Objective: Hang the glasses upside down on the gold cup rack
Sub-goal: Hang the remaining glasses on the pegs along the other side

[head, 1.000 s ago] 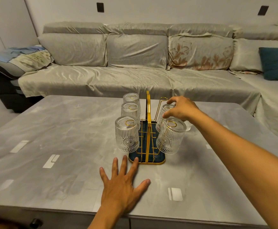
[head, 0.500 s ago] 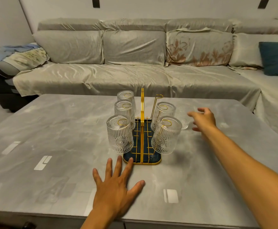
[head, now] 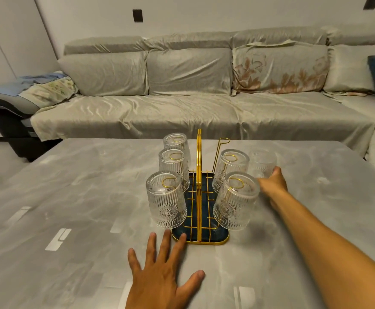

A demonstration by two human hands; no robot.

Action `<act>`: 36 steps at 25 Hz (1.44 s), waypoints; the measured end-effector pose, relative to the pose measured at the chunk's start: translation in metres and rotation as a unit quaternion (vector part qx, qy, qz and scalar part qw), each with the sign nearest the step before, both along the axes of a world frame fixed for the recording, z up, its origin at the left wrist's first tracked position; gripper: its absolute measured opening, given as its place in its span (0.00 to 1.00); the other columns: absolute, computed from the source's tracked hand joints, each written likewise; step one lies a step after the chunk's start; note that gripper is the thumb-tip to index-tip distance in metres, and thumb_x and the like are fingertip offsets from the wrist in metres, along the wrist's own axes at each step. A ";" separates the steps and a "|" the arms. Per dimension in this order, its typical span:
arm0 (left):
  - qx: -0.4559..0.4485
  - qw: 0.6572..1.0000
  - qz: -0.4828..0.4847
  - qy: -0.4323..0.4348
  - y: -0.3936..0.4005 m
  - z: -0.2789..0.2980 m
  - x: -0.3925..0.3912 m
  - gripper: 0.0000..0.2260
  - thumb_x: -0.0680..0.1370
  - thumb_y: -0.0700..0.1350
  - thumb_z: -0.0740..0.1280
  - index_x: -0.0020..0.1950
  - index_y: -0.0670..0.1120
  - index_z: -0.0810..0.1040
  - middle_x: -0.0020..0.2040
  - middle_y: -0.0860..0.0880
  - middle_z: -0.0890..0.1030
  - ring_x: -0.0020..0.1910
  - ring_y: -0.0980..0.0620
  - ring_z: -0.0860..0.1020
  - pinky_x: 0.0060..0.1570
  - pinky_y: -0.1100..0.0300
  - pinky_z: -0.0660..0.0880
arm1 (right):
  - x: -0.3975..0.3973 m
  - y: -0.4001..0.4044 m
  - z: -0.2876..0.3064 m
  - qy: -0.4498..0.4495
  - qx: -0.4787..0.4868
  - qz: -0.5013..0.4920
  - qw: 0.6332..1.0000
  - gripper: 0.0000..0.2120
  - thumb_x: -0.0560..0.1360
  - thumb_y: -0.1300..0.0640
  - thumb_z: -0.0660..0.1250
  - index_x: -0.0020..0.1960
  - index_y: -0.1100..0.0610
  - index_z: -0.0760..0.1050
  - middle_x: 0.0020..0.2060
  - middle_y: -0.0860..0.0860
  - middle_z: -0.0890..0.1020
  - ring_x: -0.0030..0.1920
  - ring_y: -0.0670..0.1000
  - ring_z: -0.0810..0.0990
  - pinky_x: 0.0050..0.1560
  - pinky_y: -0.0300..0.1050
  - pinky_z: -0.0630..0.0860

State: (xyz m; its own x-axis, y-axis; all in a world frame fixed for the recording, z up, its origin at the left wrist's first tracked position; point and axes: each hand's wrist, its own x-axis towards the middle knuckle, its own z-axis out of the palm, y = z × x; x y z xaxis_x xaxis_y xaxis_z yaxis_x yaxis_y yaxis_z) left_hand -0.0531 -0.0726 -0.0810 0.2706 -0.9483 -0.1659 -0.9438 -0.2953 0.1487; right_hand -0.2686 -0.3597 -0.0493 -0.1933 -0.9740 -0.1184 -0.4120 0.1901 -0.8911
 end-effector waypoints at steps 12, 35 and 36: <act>-0.032 0.999 -0.013 0.011 0.005 -0.001 0.000 0.36 0.63 0.81 0.34 0.65 0.72 0.24 0.74 0.57 0.27 0.73 0.47 0.27 0.62 0.33 0.23 | 0.002 0.024 0.177 -0.012 -0.304 0.028 0.952 0.32 0.56 0.40 0.78 0.55 0.48 0.72 0.51 0.47 0.78 0.50 0.49 0.78 0.47 0.46 0.76; 0.015 1.000 -0.015 0.014 -0.001 0.002 0.002 0.37 0.59 0.81 0.33 0.61 0.70 0.20 0.73 0.56 0.26 0.71 0.47 0.25 0.60 0.32 0.22 | 0.100 0.006 0.133 0.210 -0.159 0.152 0.953 0.26 0.60 0.51 0.81 0.54 0.54 0.76 0.51 0.53 0.81 0.49 0.55 0.78 0.47 0.51 0.78; 0.017 1.000 -0.016 0.015 -0.001 0.003 0.002 0.37 0.59 0.81 0.33 0.61 0.70 0.20 0.72 0.56 0.26 0.70 0.47 0.25 0.60 0.32 0.22 | 0.099 0.004 0.133 0.205 -0.157 0.153 0.954 0.26 0.60 0.51 0.81 0.54 0.54 0.76 0.50 0.52 0.80 0.49 0.55 0.78 0.45 0.49 0.77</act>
State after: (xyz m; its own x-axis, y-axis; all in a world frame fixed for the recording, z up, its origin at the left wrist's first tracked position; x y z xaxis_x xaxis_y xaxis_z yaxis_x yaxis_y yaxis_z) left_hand -0.0511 -0.0738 -0.0778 0.2355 -0.9498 -0.2059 -0.9480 -0.2711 0.1666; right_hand -0.1699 -0.3555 0.0841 0.1377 -0.9673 0.2129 -0.7322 -0.2441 -0.6358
